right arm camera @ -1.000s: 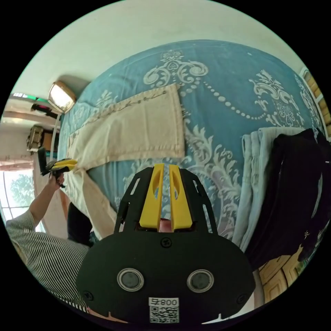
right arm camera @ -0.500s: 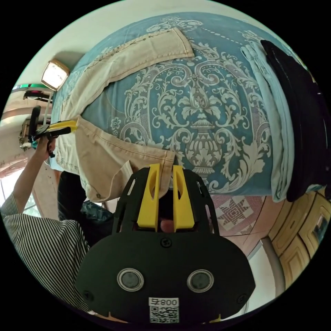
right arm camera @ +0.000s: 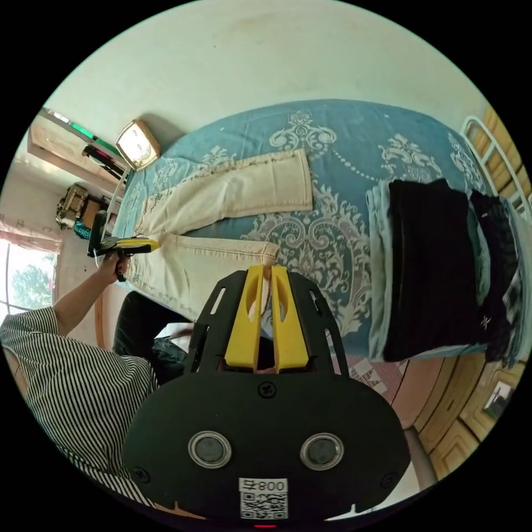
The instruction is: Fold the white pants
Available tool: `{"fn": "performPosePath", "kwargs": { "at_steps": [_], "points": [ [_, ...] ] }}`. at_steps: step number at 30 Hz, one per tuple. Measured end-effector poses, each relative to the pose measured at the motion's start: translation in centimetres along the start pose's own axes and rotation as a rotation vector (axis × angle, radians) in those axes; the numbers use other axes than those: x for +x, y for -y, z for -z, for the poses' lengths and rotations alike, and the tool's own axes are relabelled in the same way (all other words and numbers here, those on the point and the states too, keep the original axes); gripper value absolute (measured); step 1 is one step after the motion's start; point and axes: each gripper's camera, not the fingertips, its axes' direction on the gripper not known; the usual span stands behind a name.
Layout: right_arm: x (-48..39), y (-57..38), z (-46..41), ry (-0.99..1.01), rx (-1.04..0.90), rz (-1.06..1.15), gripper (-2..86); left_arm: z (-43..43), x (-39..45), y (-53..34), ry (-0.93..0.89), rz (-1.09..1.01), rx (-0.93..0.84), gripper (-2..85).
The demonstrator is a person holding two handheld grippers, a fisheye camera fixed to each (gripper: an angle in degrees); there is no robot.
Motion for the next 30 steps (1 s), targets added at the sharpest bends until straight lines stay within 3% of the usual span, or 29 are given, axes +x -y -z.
{"fn": "performPosePath", "kwargs": {
  "at_steps": [5, 10, 15, 23, 28, 30],
  "points": [
    [4.9, 5.9, -7.8, -0.110, -0.186, -0.113, 1.2, 2.8, 0.1, 0.1, -0.017, 0.075, -0.039, 2.5],
    [5.3, 4.2, -11.4, 0.011, -0.177, -0.112, 3.1, 7.9, 0.4, -3.4, 0.000, 0.092, -0.060, 3.4],
    [3.7, 1.0, -15.6, 0.123, -0.211, -0.084, 5.7, 14.9, -2.3, -7.9, 0.046, 0.255, -0.021, 4.5],
    [-6.6, 4.8, -23.3, 0.207, -0.276, 0.207, 2.9, 26.5, -10.6, -16.9, 0.093, 0.717, 0.131, 5.7],
    [-12.3, 6.7, -30.2, 0.162, -0.405, 0.343, 1.4, 29.5, -11.7, -19.2, -0.062, 0.801, 0.197, 1.9],
    [-13.3, 6.6, -31.1, 0.095, -0.370, 0.370, 0.9, 31.2, -10.8, -18.5, -0.043, 0.766, 0.182, 1.2]
  ]
}}
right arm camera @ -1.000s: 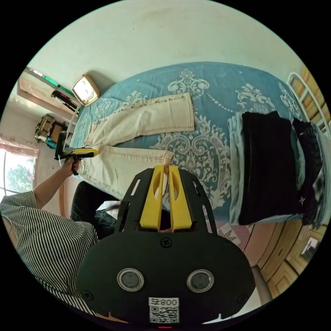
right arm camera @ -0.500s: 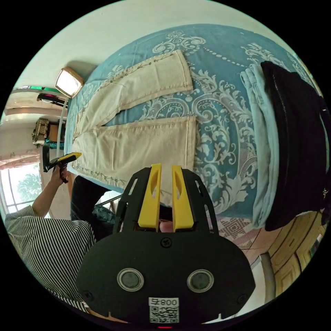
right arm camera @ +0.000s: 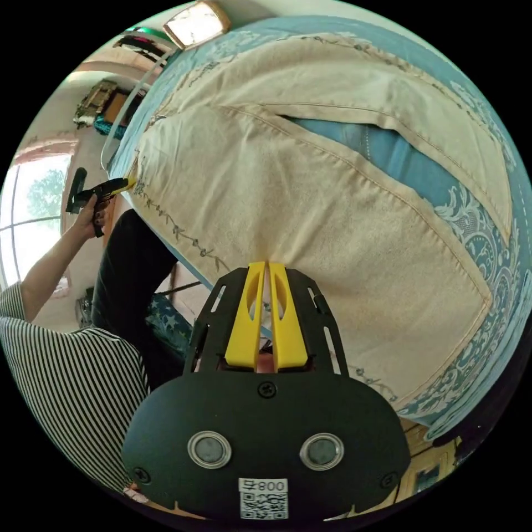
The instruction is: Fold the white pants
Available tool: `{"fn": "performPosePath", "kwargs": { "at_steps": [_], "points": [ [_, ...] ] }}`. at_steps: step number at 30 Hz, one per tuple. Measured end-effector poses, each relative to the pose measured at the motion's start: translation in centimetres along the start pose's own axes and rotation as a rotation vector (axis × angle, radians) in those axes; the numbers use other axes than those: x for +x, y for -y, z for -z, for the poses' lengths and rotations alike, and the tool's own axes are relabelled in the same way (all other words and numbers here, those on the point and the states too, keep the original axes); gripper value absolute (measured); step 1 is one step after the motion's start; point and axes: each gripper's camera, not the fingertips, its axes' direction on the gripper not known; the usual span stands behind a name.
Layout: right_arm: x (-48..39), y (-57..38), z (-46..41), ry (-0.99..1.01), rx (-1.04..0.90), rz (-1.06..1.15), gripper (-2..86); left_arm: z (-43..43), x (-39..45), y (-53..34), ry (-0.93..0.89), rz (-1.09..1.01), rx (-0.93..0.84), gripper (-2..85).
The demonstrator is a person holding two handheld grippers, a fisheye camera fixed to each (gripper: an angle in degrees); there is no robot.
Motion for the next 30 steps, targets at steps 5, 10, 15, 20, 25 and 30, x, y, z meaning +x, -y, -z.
{"fn": "performPosePath", "kwargs": {
  "at_steps": [5, 10, 15, 20, 25, 30],
  "points": [
    [-1.0, 2.9, -0.4, 0.053, -0.017, 0.046, 0.3, 5.1, 4.4, 1.9, -0.001, -0.098, 0.056, 0.5],
    [-5.7, 8.3, -3.9, -0.016, -0.079, 0.186, 0.3, 6.0, 7.1, 2.6, 0.049, -0.139, -0.043, 0.5],
    [-6.8, 8.8, -5.9, -0.051, -0.054, 0.186, 0.4, 9.5, 9.7, 3.2, 0.020, -0.174, -0.027, 0.7],
    [-6.2, 13.4, -3.7, 0.062, 0.025, 0.205, 1.1, 15.1, 15.8, 9.1, -0.060, -0.322, 0.154, 2.5],
    [-6.4, 22.8, 0.3, -0.075, 0.176, 0.269, 4.1, 16.4, 20.6, 18.1, 0.023, -0.370, 0.160, 7.4],
    [-7.2, 32.4, 2.1, -0.205, 0.200, 0.340, 7.4, 15.9, 22.9, 25.7, 0.105, -0.347, 0.122, 9.7]
  ]
}}
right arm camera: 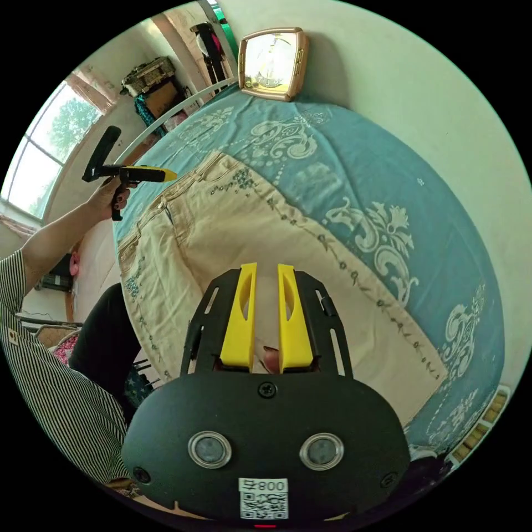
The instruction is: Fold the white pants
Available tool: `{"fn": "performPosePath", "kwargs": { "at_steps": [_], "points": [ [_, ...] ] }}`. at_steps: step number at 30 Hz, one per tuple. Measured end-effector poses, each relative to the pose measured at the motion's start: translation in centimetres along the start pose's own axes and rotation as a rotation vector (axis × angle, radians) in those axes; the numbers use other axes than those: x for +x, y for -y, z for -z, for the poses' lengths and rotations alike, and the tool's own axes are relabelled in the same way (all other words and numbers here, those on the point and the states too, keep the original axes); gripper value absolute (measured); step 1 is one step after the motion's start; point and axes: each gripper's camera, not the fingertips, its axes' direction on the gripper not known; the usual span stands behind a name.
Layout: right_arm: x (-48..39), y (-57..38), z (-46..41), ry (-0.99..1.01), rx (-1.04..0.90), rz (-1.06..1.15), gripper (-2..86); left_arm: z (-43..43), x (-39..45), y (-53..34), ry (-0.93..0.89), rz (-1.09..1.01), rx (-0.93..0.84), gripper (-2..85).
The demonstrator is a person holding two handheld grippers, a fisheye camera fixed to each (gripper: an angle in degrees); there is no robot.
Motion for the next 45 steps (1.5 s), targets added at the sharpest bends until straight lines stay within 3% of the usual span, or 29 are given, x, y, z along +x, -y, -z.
{"fn": "performPosePath", "kwargs": {
  "at_steps": [7, 11, 21, 26, 30, 34, 45],
  "points": [
    [2.5, 7.8, -3.5, -0.088, -0.134, 0.061, 10.6, -1.9, -0.4, 6.9, 0.059, -0.010, -0.051, 10.1],
    [3.4, 9.5, -5.9, -0.032, -0.234, 0.057, 10.4, -2.5, 0.2, 7.6, 0.097, -0.018, -0.028, 7.7],
    [0.1, 12.0, -4.2, -0.086, -0.225, 0.093, 3.1, 0.1, 1.2, 7.3, -0.010, -0.048, 0.101, 2.7],
    [-1.7, 13.5, 2.0, -0.130, -0.087, 0.096, 1.3, 4.0, 0.7, 6.0, -0.017, -0.077, 0.238, 2.5],
    [-2.3, 15.2, 4.2, -0.122, -0.033, 0.063, 1.4, 1.0, -0.5, 6.8, 0.058, -0.057, 0.184, 2.6],
    [-3.1, 17.4, 2.1, -0.166, -0.125, 0.031, 2.6, -2.9, -3.1, 6.5, 0.098, 0.067, 0.138, 2.6],
    [-1.4, 15.4, 10.0, -0.068, 0.066, -0.131, 0.9, -8.9, -0.4, 2.2, -0.142, -0.086, 0.194, 5.7]
  ]
}}
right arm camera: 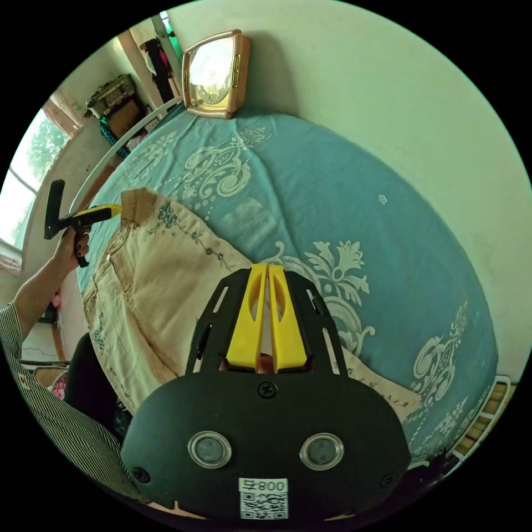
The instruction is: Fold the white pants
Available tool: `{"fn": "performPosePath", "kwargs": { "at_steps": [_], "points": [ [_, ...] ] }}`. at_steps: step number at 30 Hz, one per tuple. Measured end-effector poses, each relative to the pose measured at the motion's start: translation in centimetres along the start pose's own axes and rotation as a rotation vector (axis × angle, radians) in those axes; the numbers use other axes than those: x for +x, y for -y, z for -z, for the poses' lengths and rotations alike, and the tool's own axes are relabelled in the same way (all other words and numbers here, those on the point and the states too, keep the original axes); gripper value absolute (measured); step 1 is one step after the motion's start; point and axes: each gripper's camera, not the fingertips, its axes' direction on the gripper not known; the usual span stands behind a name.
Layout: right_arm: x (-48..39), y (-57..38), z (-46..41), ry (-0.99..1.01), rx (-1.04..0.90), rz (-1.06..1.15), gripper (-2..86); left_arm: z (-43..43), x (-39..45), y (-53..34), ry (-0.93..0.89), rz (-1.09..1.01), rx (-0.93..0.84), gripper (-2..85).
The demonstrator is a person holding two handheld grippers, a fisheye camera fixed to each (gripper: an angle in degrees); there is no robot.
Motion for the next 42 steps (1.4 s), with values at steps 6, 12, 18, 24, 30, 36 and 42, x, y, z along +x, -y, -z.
{"fn": "performPosePath", "kwargs": {
  "at_steps": [6, 12, 18, 24, 30, 36, 42],
  "points": [
    [5.3, -6.7, 5.1, -0.112, -0.052, -0.133, 2.7, -4.4, 2.7, 0.6, 0.073, -0.061, 0.065, 9.2],
    [13.7, -15.4, 11.3, -0.114, -0.042, -0.460, 9.0, -2.9, 0.2, -2.8, 0.377, 0.076, 0.278, 9.5],
    [18.0, -20.9, 15.2, -0.045, 0.023, -0.658, 10.5, -4.9, -3.9, -7.0, 0.351, 0.166, 0.339, 7.9],
    [18.7, -22.5, 16.8, -0.006, 0.001, -0.681, 11.1, -22.5, -0.9, -2.5, 0.070, -0.180, -0.096, 8.6],
    [17.6, -23.1, 19.0, -0.061, -0.032, -0.666, 8.5, -37.6, 3.4, -1.3, 0.231, -0.435, -0.388, 8.0],
    [15.9, -23.4, 21.4, -0.146, -0.069, -0.628, 4.5, -41.0, 2.0, -4.8, 0.270, -0.543, -0.389, 2.7],
    [15.4, -25.0, 26.1, -0.121, -0.033, -0.604, 1.7, -39.9, -1.1, -7.3, 0.216, -0.490, -0.237, 1.6]
  ]
}}
